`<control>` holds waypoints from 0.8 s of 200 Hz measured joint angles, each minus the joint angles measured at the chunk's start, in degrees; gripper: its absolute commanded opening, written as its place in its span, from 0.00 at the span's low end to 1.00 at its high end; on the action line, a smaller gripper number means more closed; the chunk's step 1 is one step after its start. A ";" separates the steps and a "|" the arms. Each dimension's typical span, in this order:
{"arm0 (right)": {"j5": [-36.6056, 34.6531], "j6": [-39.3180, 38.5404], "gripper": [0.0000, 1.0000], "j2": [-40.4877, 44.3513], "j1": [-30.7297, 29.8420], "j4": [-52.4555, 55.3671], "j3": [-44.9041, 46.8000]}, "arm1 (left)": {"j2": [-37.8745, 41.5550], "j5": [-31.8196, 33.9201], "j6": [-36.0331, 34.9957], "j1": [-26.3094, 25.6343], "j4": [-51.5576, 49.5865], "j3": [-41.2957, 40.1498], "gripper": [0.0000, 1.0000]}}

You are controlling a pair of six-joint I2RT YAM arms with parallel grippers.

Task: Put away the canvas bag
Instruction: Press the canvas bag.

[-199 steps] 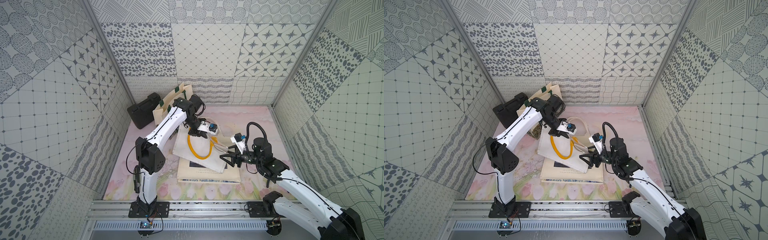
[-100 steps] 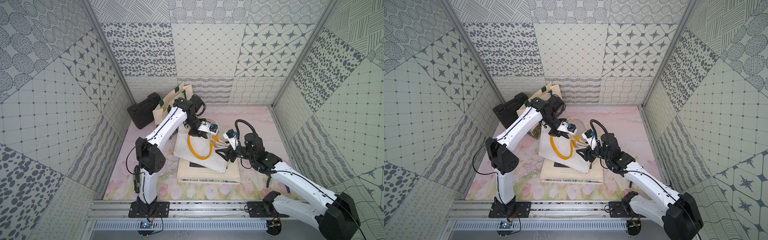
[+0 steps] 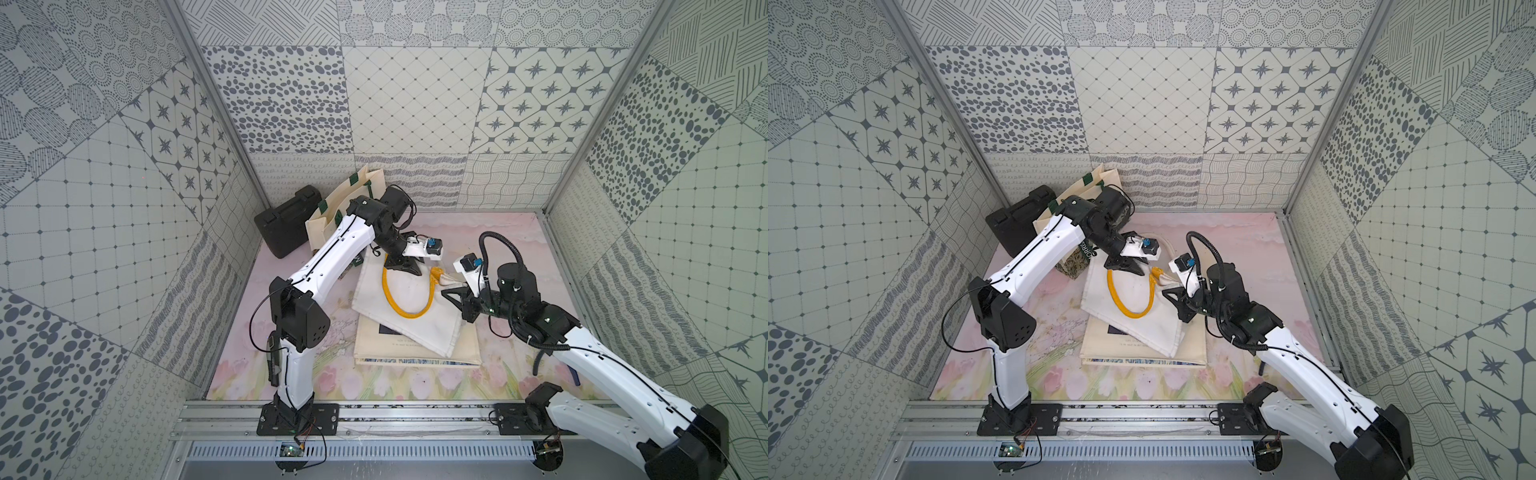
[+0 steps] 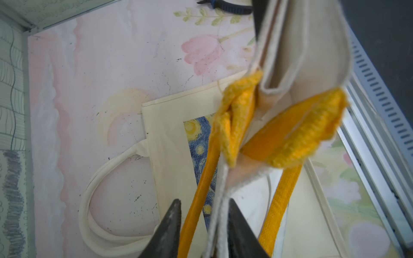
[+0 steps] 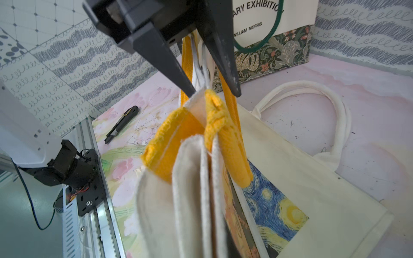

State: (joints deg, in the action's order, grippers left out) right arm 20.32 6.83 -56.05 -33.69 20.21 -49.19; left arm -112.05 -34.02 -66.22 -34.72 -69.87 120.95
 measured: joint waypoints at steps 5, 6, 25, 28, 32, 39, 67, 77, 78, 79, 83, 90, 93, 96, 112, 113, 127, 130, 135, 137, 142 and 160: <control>-0.70 0.79 0.00 -0.48 -0.11 2.01 -2.10 | 1.09 0.42 2.75 -0.11 2.03 -0.83 0.54; -0.98 1.09 0.00 -0.66 -0.11 2.49 -2.67 | 1.09 0.42 2.75 -0.11 2.03 -0.83 0.54; -4.11 4.35 0.00 -3.04 -0.11 7.58 -9.60 | 5.40 3.15 12.44 -0.55 9.46 -4.55 0.54; -4.63 4.79 0.00 -3.32 -0.11 8.02 -10.29 | 6.29 3.80 14.16 -0.63 10.86 -5.42 0.56; -5.40 5.35 0.00 -3.67 -0.11 8.48 -11.17 | 7.21 4.48 15.98 -0.74 12.22 -6.32 0.59; -6.75 6.36 0.00 -3.98 -0.09 9.09 -12.07 | 9.09 5.95 19.50 -0.92 14.80 -8.26 0.60; -13.51 11.37 0.00 -4.00 -0.09 10.97 -12.79 | 16.96 11.67 31.67 -1.86 23.89 -17.03 0.64; -16.20 14.01 0.00 -4.02 -0.11 11.76 -12.87 | 19.89 14.34 34.75 -3.34 26.58 -20.87 0.66; -16.87 14.36 0.00 -4.04 -0.09 11.93 -12.96 | 20.20 14.64 35.15 -3.56 26.84 -21.31 0.67; -17.03 14.60 0.00 -4.04 -0.09 12.07 -13.00 | 20.52 14.97 35.43 -3.82 27.17 -21.77 0.67; -18.38 15.87 0.00 -4.11 -0.09 12.79 -13.35 | 21.42 16.00 35.93 -4.63 28.15 -23.06 0.67; -20.85 17.84 0.00 -4.59 -0.09 14.53 -14.58 | 23.02 18.05 37.31 -6.62 29.73 -25.53 0.66; -21.68 18.78 0.00 -4.92 -0.09 15.19 -15.15 | 23.71 19.06 37.86 -7.67 30.40 -26.69 0.66; -22.64 19.69 0.00 -5.22 -0.07 15.82 -15.85 | 24.11 19.85 38.27 -8.37 30.93 -27.39 0.66; -27.61 24.65 0.00 -7.06 -0.07 17.68 -18.91 | 25.57 24.41 40.79 -12.66 33.31 -30.88 0.64; -27.78 24.85 0.00 -7.13 -0.07 17.68 -18.99 | 25.59 24.70 41.00 -12.94 33.38 -31.04 0.63; -31.47 28.96 0.00 -7.52 -0.59 17.33 -19.50 | 25.46 28.48 43.19 -15.74 34.49 -32.17 0.62; -32.22 29.55 0.00 -7.52 -0.79 17.35 -19.50 | 25.35 29.16 43.56 -16.11 34.67 -32.26 0.62; -33.81 30.69 0.00 -7.52 -1.44 17.33 -19.50 | 25.07 30.58 44.30 -17.11 35.28 -32.50 0.62; -34.03 30.93 0.00 -7.52 -1.68 17.35 -19.50 | 24.98 31.17 44.65 -17.46 35.52 -32.59 0.62; -35.32 31.91 0.00 -7.54 -2.78 17.25 -19.50 | 24.74 32.41 45.18 -18.29 36.09 -32.81 0.63; -40.83 34.05 0.00 -8.74 -8.04 18.45 -21.31 | 23.96 36.68 47.04 -20.96 38.49 -33.97 0.67</control>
State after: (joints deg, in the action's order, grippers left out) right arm -20.51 40.88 -64.79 -41.74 38.65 -70.50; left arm -88.09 2.66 -19.18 -55.68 -31.38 86.98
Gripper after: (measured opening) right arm 0.099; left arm 0.635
